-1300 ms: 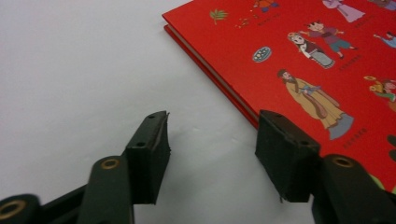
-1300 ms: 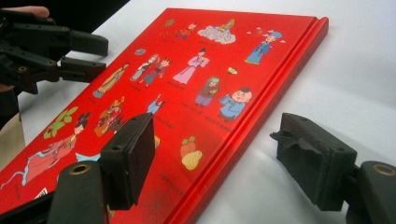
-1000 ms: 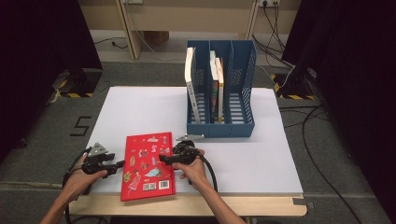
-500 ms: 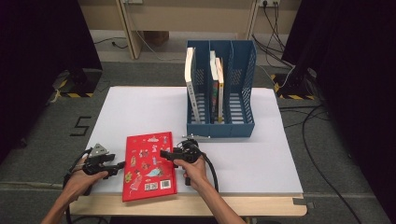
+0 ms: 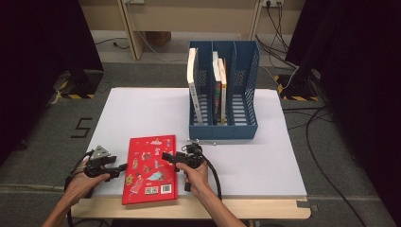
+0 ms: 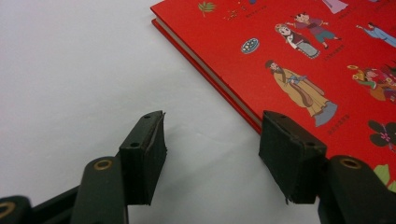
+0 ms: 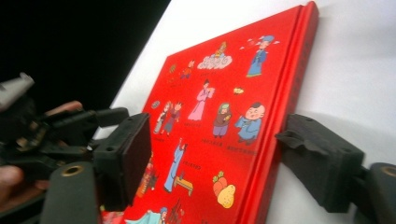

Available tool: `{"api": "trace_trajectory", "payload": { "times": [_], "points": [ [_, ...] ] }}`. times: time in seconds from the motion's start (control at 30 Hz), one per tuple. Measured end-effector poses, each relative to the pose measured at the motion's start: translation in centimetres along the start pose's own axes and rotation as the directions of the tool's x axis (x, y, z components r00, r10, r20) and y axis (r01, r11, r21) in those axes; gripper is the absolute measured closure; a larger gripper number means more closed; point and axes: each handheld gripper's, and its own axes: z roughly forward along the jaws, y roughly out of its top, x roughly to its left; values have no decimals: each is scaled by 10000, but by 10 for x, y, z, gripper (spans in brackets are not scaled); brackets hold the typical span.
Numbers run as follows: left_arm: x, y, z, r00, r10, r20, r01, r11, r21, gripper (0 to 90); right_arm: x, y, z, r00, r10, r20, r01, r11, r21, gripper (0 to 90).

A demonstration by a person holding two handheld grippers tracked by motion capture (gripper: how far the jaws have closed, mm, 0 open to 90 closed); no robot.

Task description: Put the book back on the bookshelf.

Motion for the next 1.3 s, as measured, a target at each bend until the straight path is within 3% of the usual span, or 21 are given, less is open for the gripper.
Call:
{"api": "trace_trajectory", "payload": {
  "times": [0.17, 0.27, 0.33, 0.43, 0.5, 0.6, 0.73, 0.87, 0.93, 1.1, 1.23, 1.3],
  "points": [
    [-1, 0, 0, 10000, -31, -36, 31, 10000, -1, 399, -1, -1, 0, 9998, 180, 30, -179, 9995, -263, 269],
    [0, 0, 0, 10000, -22, -12, 22, 10000, -4, 400, 2, 1, 0, 9989, -457, 61, 459, 9984, -338, 289],
    [0, 0, 0, 10000, 0, -28, 0, 10000, -6, 400, 6, 6, -2, 9903, -1375, 222, 1386, 9883, -632, 349],
    [1, -1, 0, 10000, 13, 12, -13, 10000, -25, 404, 15, 11, -6, 9781, -2070, 212, 2080, 9759, -657, 348],
    [0, -1, 0, 10000, -10, -13, 10, 10000, -38, 404, 14, 13, -7, 9815, -1912, -25, 1904, 9785, -786, 351],
    [1, -1, 0, 10000, -10, 13, 11, 10000, -25, 404, 8, 13, -9, 9904, -1262, -564, 1202, 9877, -996, 358],
    [0, -1, 0, 10000, -7, -4, 7, 10000, -34, 404, 5, 16, -11, 9915, -932, -913, 838, 9913, -1015, 395],
    [0, -1, 0, 10000, 37, -34, -37, 10000, -12, 404, 10, 20, -12, 9905, -1011, -933, 931, 9918, -871, 395],
    [0, -1, 0, 10000, 52, -36, -52, 10000, -12, 404, 12, 20, -12, 9887, -1248, -834, 1192, 9905, -682, 397],
    [-1, 0, 0, 10000, 32, -59, -32, 10000, -38, 400, 9, 19, -10, 9915, -1122, -654, 1115, 9937, -150, 412],
    [0, -1, 0, 10000, 33, -46, -33, 10000, -45, 399, 7, 23, -11, 9859, -1542, -647, 1569, 9868, 399, 455],
    [0, -1, 0, 10000, 31, -39, -31, 10000, -50, 400, 8, 24, -12, 9833, -1707, -637, 1735, 9839, 420, 485]
  ]
}}
